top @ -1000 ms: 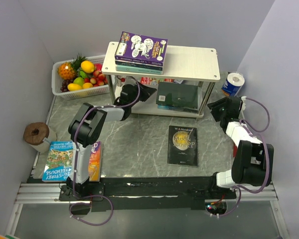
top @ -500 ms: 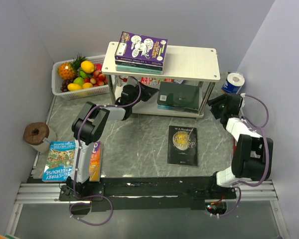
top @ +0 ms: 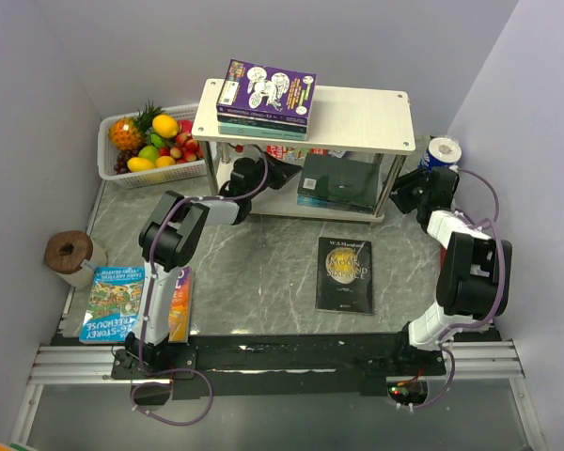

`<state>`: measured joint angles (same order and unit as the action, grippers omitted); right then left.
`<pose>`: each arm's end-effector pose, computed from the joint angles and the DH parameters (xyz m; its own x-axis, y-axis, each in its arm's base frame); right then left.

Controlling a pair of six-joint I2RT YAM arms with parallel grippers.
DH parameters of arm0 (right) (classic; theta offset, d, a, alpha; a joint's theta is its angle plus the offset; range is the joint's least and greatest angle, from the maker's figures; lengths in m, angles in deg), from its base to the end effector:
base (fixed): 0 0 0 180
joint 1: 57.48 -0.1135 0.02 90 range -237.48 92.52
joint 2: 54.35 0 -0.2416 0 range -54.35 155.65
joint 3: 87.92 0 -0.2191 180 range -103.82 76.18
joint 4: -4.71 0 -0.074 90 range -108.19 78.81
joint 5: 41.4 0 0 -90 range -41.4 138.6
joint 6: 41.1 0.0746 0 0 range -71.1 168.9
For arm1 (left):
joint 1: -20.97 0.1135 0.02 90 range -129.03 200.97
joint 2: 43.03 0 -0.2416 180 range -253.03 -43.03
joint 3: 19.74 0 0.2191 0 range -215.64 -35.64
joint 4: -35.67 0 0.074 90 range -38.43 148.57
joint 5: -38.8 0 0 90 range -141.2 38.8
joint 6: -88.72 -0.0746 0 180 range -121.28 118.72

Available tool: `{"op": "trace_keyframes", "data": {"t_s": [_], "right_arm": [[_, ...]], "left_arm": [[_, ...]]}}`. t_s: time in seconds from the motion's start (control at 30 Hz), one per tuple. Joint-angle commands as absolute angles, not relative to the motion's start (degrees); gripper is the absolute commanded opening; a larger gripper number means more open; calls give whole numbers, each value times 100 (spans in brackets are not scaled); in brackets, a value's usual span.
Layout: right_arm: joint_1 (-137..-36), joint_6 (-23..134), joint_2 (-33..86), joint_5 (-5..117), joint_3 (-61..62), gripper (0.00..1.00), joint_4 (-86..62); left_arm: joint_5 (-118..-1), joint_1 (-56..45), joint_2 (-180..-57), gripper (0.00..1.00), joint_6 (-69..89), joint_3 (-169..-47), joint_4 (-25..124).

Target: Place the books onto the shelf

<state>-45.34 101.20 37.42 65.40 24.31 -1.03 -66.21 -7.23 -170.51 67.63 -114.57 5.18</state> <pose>0.3505 -0.0533 0.1937 -0.3314 0.8461 -0.4175 0.3568 0.5221 0.7747 0.4293 -0.2521 0.1815 -0.6506 -0.6737 -0.3505 0.2153 0.2789 -0.9359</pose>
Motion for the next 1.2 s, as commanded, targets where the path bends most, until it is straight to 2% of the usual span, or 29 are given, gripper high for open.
{"op": "trace_keyframes", "data": {"t_s": [0.0, 0.33, 0.57, 0.73, 0.83, 0.93, 1.17], "right_arm": [[-4500, 10208, 3873, 7093, 2169, 58, 349], [-4491, 10217, 4075, 7278, 1950, 56, 376], [-4333, 10243, 3750, 6970, 2257, 57, 349], [-4306, 10296, 3162, 6487, 2898, 57, 446], [-4341, 10112, 2679, 6057, 3188, 53, 148], [-4429, 10041, 2169, 5714, 3539, 45, 50], [-4473, 9944, 2045, 5739, 3496, 44, -152]], "left_arm": [[-6773, -768, -17152, 1, 6825, -11807, 366], [-6720, -707, -17214, 1, 6868, -11940, 341], [-6466, -364, -16600, 3, 6965, -10958, 60], [-6413, -311, -16248, 3, 6675, -10701, 165], [-6491, -311, -16230, 3, 6596, -10744, 349], [-6518, -311, -16247, 3, 6517, -10814, 585], [-6676, -443, -16449, 2, 6534, -10929, 736]]}}
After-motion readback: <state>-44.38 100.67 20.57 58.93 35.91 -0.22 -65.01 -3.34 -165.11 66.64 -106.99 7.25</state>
